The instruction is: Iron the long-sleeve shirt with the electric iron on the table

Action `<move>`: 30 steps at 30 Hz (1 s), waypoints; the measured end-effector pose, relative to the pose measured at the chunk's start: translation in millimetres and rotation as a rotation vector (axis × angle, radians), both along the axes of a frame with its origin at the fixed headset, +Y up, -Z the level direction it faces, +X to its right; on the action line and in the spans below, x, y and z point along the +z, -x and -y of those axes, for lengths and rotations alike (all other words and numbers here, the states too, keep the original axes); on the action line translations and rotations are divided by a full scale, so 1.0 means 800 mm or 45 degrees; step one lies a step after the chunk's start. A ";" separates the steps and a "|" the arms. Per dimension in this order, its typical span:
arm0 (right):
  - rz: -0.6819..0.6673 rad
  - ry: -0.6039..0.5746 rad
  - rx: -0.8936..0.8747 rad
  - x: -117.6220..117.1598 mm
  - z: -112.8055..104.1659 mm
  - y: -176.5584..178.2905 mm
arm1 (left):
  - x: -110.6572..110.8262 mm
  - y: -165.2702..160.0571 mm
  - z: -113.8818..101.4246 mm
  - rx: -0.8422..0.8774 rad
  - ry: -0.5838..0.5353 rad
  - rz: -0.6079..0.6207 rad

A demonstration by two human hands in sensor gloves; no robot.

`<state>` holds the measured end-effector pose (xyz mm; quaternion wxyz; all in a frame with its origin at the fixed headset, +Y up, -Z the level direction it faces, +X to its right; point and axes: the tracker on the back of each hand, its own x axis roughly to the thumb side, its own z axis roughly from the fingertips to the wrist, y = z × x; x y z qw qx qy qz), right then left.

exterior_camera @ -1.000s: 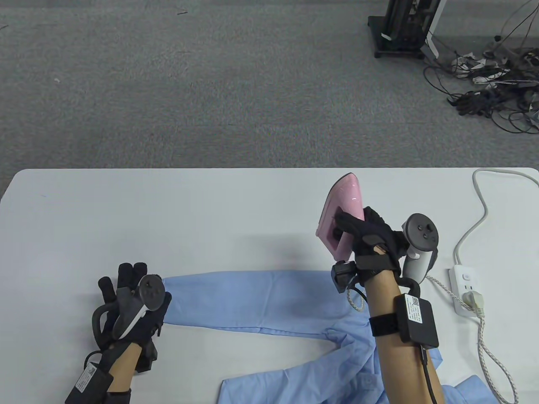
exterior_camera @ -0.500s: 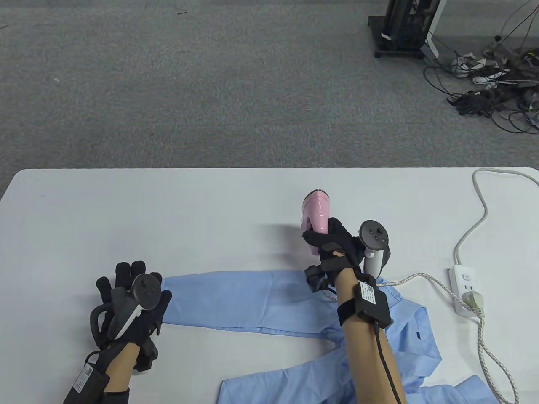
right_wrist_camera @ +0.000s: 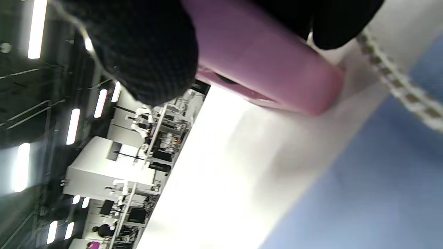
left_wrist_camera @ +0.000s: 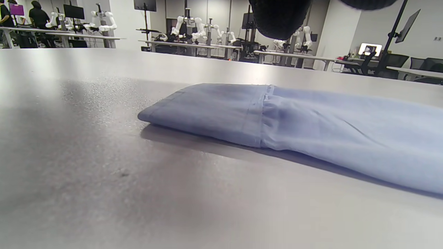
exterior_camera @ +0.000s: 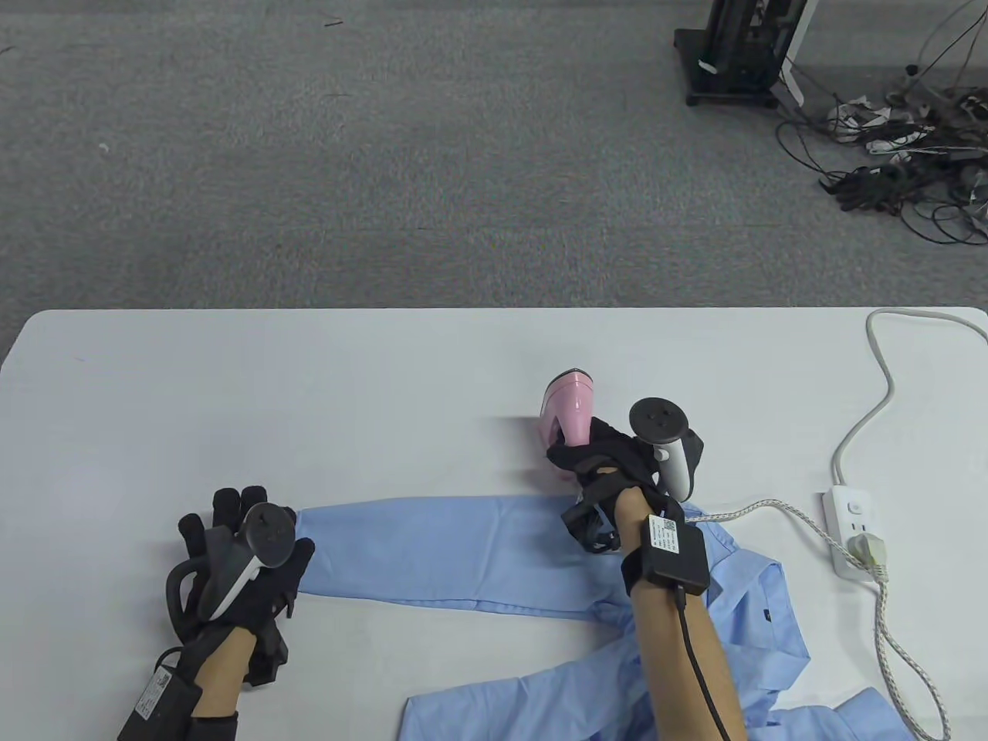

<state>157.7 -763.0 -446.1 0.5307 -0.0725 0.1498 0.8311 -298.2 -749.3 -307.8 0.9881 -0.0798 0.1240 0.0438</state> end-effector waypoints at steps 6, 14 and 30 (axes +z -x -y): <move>0.017 0.094 0.055 0.011 -0.006 0.004 | 0.000 0.001 -0.002 0.031 -0.016 0.010; -0.029 -0.110 0.475 0.045 -0.058 0.000 | -0.006 -0.001 0.007 0.073 0.049 0.043; 0.129 -0.774 0.646 0.146 -0.151 -0.077 | -0.002 -0.007 0.001 0.061 -0.012 0.063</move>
